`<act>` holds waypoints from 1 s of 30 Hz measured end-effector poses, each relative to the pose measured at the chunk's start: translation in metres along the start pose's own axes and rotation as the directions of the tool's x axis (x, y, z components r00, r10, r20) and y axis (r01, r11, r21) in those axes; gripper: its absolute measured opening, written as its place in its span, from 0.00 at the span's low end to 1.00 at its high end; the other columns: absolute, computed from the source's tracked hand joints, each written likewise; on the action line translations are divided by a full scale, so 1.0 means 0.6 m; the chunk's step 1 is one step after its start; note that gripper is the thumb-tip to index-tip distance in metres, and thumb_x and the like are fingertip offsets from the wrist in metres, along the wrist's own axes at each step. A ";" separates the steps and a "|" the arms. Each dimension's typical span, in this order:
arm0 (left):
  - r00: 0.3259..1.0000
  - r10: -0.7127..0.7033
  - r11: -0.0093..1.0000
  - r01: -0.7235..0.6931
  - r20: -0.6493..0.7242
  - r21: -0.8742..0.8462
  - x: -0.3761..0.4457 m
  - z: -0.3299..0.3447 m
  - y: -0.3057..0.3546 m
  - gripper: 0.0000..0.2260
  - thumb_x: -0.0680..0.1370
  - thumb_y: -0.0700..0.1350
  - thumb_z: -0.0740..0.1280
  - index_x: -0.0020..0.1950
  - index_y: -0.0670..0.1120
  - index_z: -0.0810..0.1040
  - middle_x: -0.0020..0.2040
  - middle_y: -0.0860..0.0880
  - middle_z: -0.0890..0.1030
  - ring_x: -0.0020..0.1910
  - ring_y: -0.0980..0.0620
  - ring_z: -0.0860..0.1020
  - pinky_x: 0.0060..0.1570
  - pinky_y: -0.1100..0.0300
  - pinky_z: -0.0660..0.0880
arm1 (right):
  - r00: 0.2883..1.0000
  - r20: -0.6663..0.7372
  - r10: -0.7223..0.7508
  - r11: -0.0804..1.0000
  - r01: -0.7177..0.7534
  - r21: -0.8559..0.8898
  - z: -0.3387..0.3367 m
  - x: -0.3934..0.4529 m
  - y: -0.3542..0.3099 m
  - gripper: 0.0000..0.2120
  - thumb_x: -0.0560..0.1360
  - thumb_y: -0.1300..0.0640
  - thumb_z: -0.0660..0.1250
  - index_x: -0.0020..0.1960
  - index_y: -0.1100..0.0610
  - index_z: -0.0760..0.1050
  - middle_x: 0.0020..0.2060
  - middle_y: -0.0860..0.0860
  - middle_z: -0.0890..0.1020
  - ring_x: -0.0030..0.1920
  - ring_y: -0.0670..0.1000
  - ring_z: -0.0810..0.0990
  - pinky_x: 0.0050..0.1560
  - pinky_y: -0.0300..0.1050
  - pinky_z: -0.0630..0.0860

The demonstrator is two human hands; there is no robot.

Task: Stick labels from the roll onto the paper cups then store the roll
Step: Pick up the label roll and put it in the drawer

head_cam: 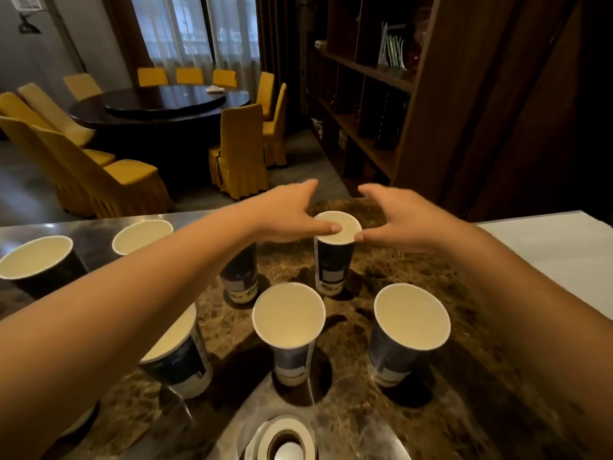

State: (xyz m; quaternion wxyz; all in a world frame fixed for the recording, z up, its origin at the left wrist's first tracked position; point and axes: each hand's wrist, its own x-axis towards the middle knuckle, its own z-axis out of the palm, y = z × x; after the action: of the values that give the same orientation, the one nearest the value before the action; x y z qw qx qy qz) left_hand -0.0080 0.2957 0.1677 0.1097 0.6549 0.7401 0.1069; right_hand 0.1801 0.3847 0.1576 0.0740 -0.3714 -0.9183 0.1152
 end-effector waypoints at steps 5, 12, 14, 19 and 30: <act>0.959 0.075 0.990 -0.105 -0.274 -0.096 -0.157 -0.040 0.022 0.36 0.75 0.59 0.66 0.79 0.50 0.58 0.77 0.51 0.64 0.74 0.53 0.64 0.65 0.62 0.63 | 0.960 -0.236 -0.153 0.985 0.167 0.041 -0.030 -0.138 -0.065 0.34 0.72 0.44 0.70 0.75 0.49 0.63 0.70 0.46 0.71 0.68 0.45 0.69 0.62 0.40 0.68; 0.954 0.129 0.959 -0.189 -0.271 -0.210 -0.361 0.040 0.001 0.27 0.74 0.62 0.61 0.71 0.53 0.69 0.64 0.59 0.75 0.63 0.65 0.73 0.58 0.73 0.71 | 0.903 -0.083 -0.422 0.893 0.430 0.136 0.081 -0.287 -0.135 0.23 0.73 0.41 0.64 0.64 0.51 0.76 0.53 0.41 0.80 0.51 0.37 0.75 0.50 0.24 0.69; 0.978 0.093 0.954 -0.142 -0.188 -0.265 -0.389 0.092 -0.009 0.23 0.73 0.61 0.62 0.66 0.56 0.72 0.58 0.62 0.76 0.58 0.68 0.74 0.54 0.72 0.73 | 0.916 0.005 -0.401 0.897 0.391 0.204 0.136 -0.302 -0.133 0.22 0.73 0.40 0.63 0.63 0.50 0.77 0.55 0.42 0.81 0.53 0.38 0.77 0.53 0.29 0.73; 0.998 -0.054 0.978 0.050 -0.018 -0.204 -0.407 0.234 -0.018 0.30 0.75 0.59 0.67 0.74 0.55 0.63 0.70 0.56 0.65 0.68 0.59 0.65 0.68 0.61 0.67 | 0.935 0.234 -0.266 0.960 0.235 0.154 0.249 -0.318 -0.137 0.29 0.72 0.41 0.68 0.71 0.43 0.65 0.72 0.44 0.63 0.69 0.47 0.68 0.64 0.48 0.74; 0.951 -0.262 0.823 0.308 0.162 -0.478 -0.414 0.293 -0.019 0.16 0.76 0.51 0.69 0.63 0.56 0.74 0.51 0.61 0.77 0.47 0.65 0.75 0.43 0.71 0.68 | 0.975 0.190 -0.118 0.957 0.061 0.283 0.329 -0.319 -0.159 0.42 0.69 0.44 0.72 0.74 0.45 0.51 0.68 0.47 0.72 0.67 0.52 0.70 0.61 0.51 0.74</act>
State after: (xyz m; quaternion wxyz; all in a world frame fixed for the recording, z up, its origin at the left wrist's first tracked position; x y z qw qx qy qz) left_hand 0.0640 0.0502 0.0022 0.3221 0.4904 0.7712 0.2470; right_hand 0.2093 0.1534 -0.0169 0.0351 -0.3015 -0.9120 0.2760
